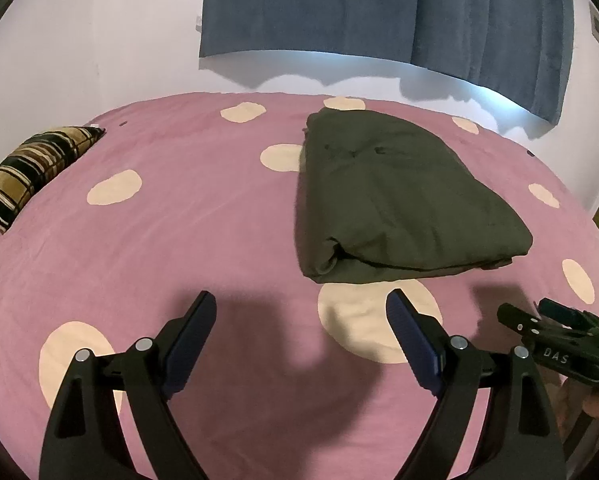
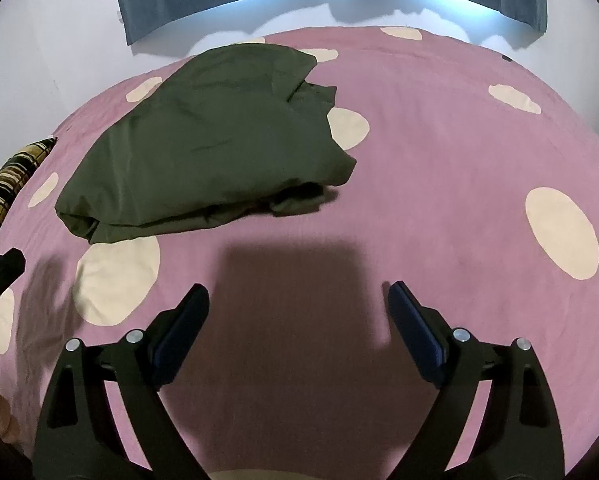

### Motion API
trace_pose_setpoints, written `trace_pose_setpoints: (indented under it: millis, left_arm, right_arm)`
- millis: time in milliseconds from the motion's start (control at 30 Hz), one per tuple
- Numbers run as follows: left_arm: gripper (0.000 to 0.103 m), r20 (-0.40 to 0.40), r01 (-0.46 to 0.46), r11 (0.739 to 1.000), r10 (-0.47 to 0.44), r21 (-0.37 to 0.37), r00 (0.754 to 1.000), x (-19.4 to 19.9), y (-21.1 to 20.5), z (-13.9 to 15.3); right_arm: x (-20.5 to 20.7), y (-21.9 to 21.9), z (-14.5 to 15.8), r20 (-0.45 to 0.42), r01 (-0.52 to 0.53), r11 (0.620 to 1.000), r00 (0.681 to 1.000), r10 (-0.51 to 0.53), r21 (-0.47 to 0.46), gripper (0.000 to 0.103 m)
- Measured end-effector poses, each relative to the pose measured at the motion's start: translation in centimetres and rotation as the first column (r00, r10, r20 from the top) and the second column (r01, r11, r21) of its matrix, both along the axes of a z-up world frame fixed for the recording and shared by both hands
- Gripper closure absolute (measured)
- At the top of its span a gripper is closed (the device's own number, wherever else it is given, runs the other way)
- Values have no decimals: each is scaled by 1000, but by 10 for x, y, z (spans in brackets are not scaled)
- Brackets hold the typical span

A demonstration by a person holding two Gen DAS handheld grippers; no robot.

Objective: Fold small clothes

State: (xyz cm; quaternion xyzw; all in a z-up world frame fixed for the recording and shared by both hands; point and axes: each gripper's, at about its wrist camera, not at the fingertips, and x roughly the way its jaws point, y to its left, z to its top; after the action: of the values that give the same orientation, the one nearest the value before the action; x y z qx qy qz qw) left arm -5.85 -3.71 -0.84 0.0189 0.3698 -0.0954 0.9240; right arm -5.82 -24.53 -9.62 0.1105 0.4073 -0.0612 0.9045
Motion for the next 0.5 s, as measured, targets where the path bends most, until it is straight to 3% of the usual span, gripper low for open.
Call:
trace_pose_setpoints:
  millis: [500]
  left_arm:
    - [17, 36, 26, 999, -26, 21, 999, -7, -9, 6]
  right_arm:
    - [-2, 5, -2, -11, 0, 1000, 1000, 0, 0, 12]
